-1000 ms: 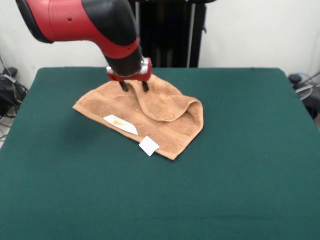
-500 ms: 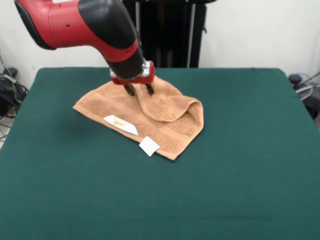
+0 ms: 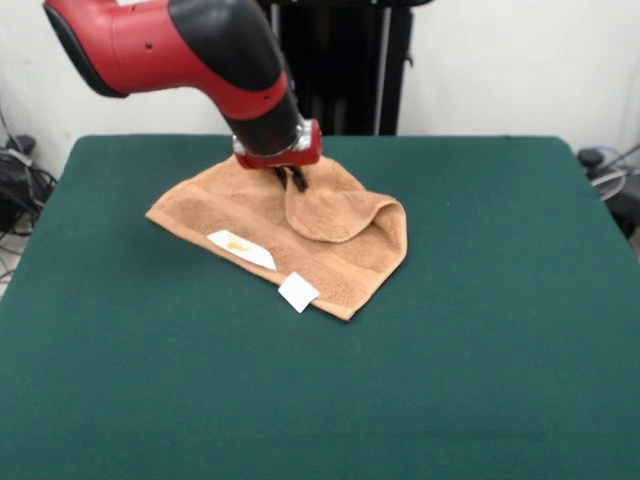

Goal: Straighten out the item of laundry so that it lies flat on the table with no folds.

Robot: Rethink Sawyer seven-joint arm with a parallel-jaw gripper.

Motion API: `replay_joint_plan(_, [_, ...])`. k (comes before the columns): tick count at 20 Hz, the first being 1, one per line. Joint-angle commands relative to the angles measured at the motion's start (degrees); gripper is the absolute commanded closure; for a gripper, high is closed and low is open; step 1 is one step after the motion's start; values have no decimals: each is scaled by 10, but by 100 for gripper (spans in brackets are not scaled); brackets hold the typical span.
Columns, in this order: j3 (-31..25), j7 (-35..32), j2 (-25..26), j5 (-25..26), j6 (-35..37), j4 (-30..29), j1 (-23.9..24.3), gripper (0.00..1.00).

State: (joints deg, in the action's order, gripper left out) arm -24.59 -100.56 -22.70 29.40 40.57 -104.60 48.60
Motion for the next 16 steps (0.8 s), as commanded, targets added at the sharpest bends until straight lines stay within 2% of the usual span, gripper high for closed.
replay_joint_plan(1, [-17,-11,12,-20,4,-3,-20,100])
replay_joint_plan(10, [-19,-2,11,-20,1,-10,-15,100])
replay_joint_plan(16, [-9,-6,-2,2,-20,-27,-23,100])
